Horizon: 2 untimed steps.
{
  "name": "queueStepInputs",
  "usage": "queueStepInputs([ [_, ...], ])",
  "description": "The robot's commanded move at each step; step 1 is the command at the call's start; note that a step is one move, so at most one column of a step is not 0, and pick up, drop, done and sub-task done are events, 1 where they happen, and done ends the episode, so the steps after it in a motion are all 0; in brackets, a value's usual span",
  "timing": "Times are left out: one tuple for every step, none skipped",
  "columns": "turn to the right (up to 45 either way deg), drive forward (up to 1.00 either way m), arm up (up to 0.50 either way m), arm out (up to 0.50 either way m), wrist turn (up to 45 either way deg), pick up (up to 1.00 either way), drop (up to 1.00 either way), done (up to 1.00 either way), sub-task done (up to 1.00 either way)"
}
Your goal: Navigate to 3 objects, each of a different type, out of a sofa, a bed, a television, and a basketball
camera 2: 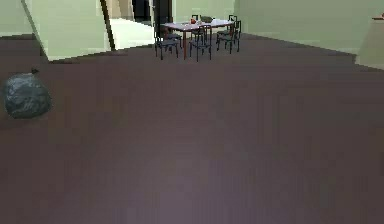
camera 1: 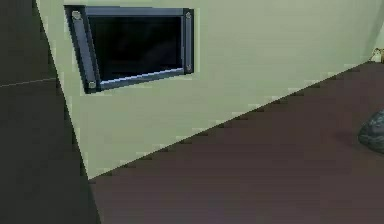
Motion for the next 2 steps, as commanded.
queueStepInputs([
  [-24.0,0.00,0.00,0.00,0.0,0.00,0.00,0.00,0.00],
  [0.0,0.65,0.00,0.00,0.0,0.00,0.00,0.00,0.00],
])
